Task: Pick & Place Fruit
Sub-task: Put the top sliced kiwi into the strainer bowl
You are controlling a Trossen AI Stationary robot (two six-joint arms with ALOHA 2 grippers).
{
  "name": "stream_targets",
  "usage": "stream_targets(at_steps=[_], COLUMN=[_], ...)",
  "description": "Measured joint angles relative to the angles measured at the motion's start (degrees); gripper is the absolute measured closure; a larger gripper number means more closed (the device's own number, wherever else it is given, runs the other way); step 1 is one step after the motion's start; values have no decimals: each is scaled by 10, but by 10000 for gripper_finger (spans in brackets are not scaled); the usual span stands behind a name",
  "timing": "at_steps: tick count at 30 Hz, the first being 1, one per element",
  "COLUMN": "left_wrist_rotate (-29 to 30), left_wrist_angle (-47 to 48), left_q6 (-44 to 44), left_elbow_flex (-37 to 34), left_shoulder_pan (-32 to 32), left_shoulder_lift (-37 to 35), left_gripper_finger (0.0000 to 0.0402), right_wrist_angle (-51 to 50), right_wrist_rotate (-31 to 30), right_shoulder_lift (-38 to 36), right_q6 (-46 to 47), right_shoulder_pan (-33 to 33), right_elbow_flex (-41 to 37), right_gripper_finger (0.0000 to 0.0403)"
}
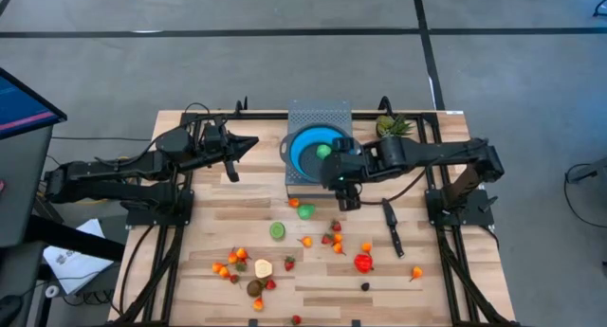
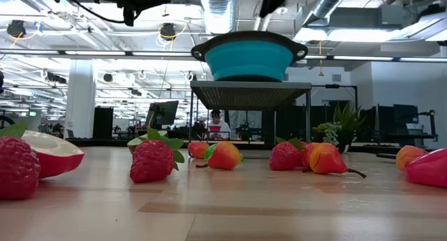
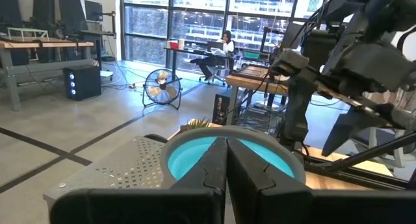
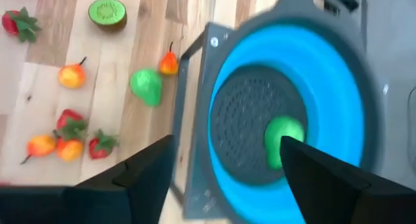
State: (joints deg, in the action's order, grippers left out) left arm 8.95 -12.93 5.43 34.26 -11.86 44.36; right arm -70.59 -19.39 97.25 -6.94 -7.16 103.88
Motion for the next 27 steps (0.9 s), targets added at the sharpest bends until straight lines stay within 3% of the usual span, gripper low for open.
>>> stream_targets(at_steps=[3,10,18,27], left_wrist_rotate=[0,-1,-1,-29], left_wrist_angle=[0,0,0,0], left_q6=[0,0,0,0], left_elbow_flex=[0,0,0,0], left_shoulder_pan=[0,0,0,0], left_shoulder_lift=[0,0,0,0], left_gripper_finger=[400,400,400,400], right_wrist_angle=[-55,-127,-106,88], right_wrist_rotate=[5,48,24,9], right_shoulder_lift=[1,0,-50,-191], right_q6=[53,136,238,337], right_shoulder_pan=[-1,-41,-112,-145], right_elbow_flex=[-1,-1,-54,-281], right_gripper_finger=[201,386,399,401])
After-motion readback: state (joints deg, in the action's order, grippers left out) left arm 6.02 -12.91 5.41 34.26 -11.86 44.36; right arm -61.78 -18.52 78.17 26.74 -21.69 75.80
